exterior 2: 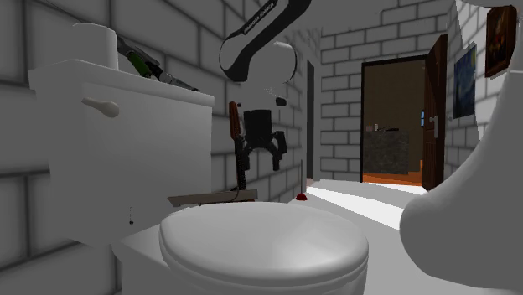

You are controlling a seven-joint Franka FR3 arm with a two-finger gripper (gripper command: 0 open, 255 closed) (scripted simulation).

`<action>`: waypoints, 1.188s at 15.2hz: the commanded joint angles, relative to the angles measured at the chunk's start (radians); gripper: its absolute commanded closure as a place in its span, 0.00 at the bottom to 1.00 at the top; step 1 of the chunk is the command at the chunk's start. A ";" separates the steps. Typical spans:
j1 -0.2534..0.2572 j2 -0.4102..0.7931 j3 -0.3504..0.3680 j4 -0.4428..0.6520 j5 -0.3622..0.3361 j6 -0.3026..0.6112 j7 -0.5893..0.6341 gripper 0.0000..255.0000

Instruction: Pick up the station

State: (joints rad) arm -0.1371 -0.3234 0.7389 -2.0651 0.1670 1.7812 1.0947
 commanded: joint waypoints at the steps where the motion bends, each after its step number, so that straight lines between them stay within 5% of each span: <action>1: -0.029 0.096 0.069 0.059 -0.047 0.013 0.129 0.00; 6: -0.023 0.430 0.199 0.264 -0.281 -0.005 0.489 0.00; 11: 0.165 0.743 0.136 0.531 -0.485 -0.094 0.763 0.00; 18: 0.443 1.097 -0.011 1.034 -0.615 -0.270 0.939 0.00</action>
State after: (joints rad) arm 0.2729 0.7315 0.7453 -1.0978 -0.4365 1.5346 2.0162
